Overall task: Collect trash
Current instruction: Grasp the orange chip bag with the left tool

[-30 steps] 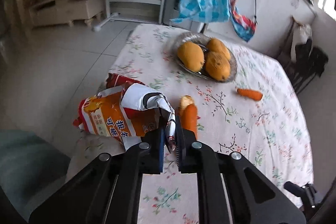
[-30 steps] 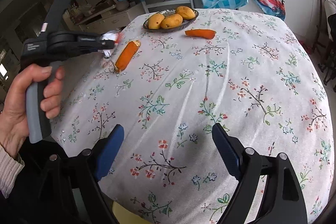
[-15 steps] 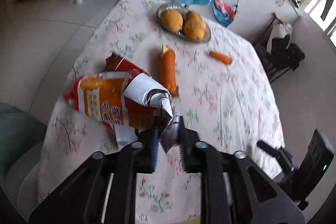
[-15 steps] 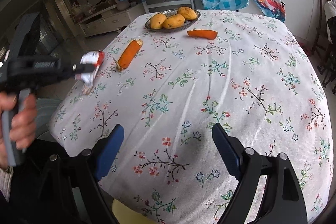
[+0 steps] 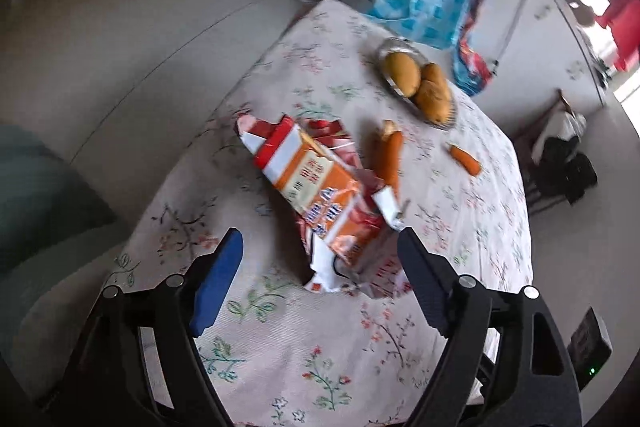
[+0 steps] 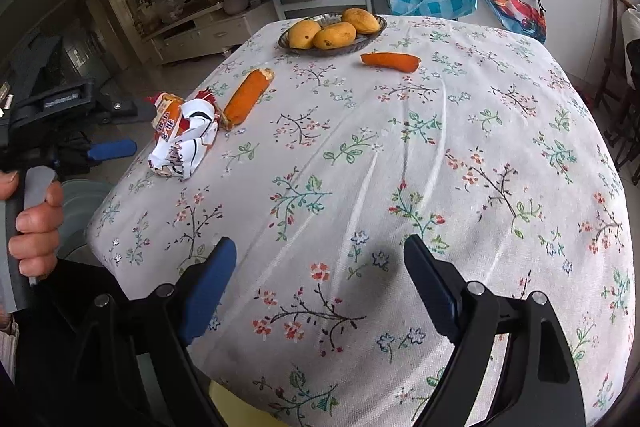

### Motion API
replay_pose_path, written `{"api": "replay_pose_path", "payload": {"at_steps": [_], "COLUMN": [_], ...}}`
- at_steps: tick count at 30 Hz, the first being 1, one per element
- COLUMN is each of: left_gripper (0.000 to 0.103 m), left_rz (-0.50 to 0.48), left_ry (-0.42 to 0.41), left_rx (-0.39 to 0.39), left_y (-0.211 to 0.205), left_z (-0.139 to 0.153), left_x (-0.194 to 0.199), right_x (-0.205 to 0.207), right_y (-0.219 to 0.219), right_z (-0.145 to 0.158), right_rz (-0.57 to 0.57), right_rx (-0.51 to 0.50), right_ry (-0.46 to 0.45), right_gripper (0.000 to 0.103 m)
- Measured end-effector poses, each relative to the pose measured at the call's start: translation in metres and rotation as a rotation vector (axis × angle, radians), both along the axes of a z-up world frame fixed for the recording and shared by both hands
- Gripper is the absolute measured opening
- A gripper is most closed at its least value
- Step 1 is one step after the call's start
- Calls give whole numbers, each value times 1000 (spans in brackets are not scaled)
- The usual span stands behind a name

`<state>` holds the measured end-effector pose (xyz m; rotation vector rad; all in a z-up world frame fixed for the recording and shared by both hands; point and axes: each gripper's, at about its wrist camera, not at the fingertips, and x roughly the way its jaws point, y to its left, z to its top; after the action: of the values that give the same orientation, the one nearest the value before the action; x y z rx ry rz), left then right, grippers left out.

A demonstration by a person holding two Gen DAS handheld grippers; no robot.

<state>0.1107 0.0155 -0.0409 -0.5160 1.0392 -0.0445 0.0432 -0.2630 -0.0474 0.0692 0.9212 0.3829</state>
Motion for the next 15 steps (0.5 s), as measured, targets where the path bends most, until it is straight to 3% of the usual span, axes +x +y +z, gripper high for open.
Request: {"api": "replay_pose_path", "payload": {"at_steps": [4,9,15], "left_gripper": [79,81,81], "left_rz": [34,67,22], "left_ry": [21,28,15], "left_rx": [-30,-10,39], "left_y": [5,3,-14], "left_z": [-8,-14,-14], "left_x": [4,14,23], "right_x": [17,43,85], "right_y": [3,5,0], "right_z": [7,14,17], "right_rz": [9,24,37], "right_rx": [-21,-74,-136], "right_ry": [-24,-69,-107], "right_gripper": [82,82,82]}}
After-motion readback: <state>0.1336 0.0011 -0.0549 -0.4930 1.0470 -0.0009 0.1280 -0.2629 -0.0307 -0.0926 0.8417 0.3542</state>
